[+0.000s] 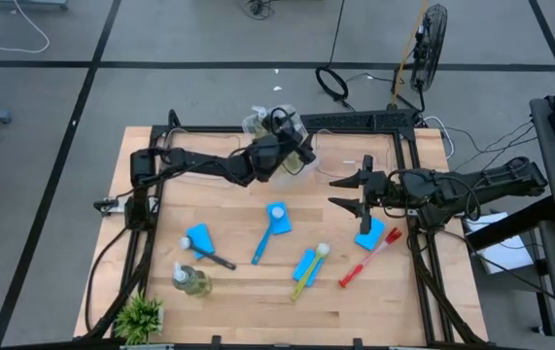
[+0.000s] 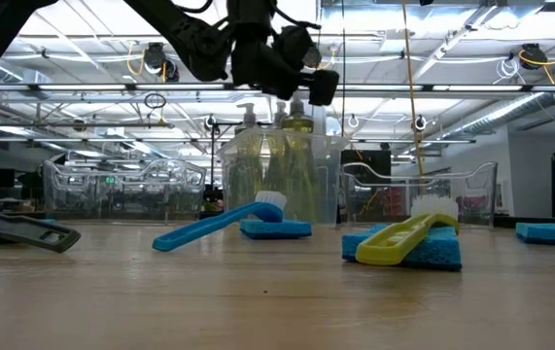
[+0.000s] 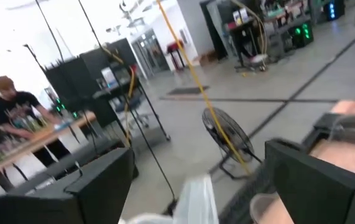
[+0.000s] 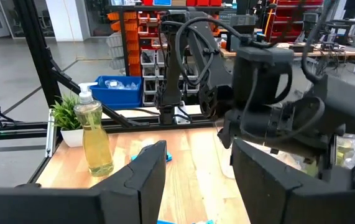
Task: Pick & Place Kitchen Sink Supplies
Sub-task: Put the dishwashing liquid bottle into the white bin
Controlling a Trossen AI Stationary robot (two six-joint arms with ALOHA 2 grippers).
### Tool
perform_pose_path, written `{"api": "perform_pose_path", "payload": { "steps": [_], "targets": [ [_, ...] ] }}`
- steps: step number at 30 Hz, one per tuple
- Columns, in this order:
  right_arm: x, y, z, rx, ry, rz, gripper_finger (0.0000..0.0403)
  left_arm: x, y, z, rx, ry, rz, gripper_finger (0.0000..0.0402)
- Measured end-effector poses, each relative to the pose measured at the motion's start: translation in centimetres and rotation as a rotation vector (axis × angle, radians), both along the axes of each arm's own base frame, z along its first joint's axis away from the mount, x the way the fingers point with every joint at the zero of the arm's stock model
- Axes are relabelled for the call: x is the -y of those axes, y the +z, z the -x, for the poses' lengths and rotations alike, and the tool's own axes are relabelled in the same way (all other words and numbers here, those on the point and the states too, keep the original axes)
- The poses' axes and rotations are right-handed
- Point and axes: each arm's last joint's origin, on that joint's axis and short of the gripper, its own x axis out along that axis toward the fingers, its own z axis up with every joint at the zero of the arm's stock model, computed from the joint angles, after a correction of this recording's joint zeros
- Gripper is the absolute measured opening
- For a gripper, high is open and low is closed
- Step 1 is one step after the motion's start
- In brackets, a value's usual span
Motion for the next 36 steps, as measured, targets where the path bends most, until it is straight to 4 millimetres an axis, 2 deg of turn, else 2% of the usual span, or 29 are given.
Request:
{"api": "perform_pose_path", "payload": {
  "steps": [5, 10, 15, 23, 31, 36],
  "targets": [
    [0.0, 0.0, 0.0, -0.001, 0.000, 0.000, 0.0171, 1.1, 2.2, 0.4, 0.024, -0.007, -0.094, 0.0362],
    [0.0, 0.0, 0.0, -0.002, 0.002, 0.017, 0.0171, 3.4, 6.6, 2.1, 0.064, 0.015, -0.146, 0.0352],
    [0.0, 0.0, 0.0, -0.004, 0.003, 0.034, 0.0171, 7.2, 10.9, 4.6, 0.091, -0.026, -0.122, 0.0342],
    [0.0, 0.0, 0.0, -0.010, 0.005, 0.050, 0.0171, 14.5, 15.6, 9.9, 0.084, 0.010, -0.035, 0.0335],
    [0.0, -0.1, 0.0, -0.010, 0.005, 0.050, 0.0171, 20.9, 18.0, 15.6, 0.103, 0.217, 0.148, 0.0335],
    [0.0, 0.0, 0.0, -0.010, 0.004, 0.050, 0.0171, 24.5, 19.2, 18.2, 0.214, 0.066, 0.246, 0.0335]
  ]
}}
